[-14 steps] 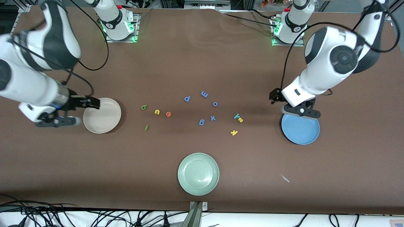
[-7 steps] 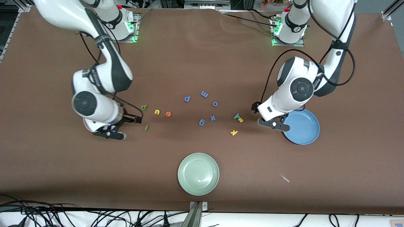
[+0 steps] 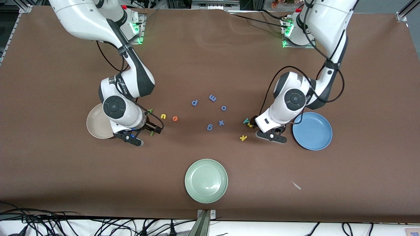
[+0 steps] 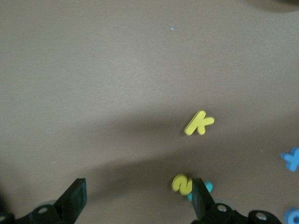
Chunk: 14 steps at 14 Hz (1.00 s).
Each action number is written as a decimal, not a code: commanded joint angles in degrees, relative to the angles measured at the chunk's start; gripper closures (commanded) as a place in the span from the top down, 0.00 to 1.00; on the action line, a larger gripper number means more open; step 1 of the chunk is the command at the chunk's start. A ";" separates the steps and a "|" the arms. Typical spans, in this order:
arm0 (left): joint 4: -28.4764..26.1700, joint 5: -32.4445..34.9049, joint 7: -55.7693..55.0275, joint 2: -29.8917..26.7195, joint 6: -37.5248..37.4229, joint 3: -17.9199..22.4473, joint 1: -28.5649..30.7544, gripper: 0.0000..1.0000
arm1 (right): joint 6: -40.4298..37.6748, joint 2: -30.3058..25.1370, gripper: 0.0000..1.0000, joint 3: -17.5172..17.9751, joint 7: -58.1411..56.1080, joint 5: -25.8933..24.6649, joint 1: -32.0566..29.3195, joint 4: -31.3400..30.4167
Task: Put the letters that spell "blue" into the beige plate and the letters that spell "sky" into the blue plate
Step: 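Reach the right gripper to the green l while the left gripper reaches yellow k, then grasp the green l with the right gripper while the left gripper grasps yellow k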
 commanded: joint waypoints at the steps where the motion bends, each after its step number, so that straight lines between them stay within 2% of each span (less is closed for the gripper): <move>1: 1.77 -0.98 -1.56 1.83 0.84 0.68 -1.57 0.98 | 3.54 1.83 1.00 0.18 0.72 0.72 -0.06 -0.43; 3: 1.51 -0.89 -1.64 2.00 0.93 0.68 -1.92 0.91 | 5.30 2.88 1.00 0.27 0.63 0.72 -0.41 -0.43; 7: 1.24 -0.98 -3.57 1.92 0.84 0.51 -2.71 0.91 | 8.11 4.55 0.99 0.18 0.19 0.72 -0.23 -1.82; 9: 4.12 -1.07 -3.84 3.22 1.02 0.51 -4.55 0.92 | 11.89 4.56 0.98 0.18 -0.42 0.72 -0.23 -4.37; 10: 7.36 -0.98 -3.93 5.06 1.02 0.59 -5.51 0.92 | 13.30 4.64 0.92 0.18 -0.51 0.72 -0.32 -5.34; 11: 9.66 -0.98 -4.02 6.99 1.11 1.03 -6.65 0.92 | 13.92 4.64 0.83 0.18 -0.52 0.72 -0.41 -5.61; 12: 11.60 -0.98 -4.02 8.75 1.54 2.17 -7.62 0.92 | 13.93 4.64 0.68 0.18 -0.52 0.72 -0.50 -5.61; 13: 12.22 -0.98 -3.93 9.82 3.11 3.13 -8.07 0.92 | 13.93 4.64 0.42 0.18 -0.43 0.72 -0.58 -5.61; 14: 12.14 -0.89 -3.93 10.52 4.95 3.32 -8.07 0.92 | 13.93 4.64 0.20 0.27 -0.43 0.72 -0.58 -5.61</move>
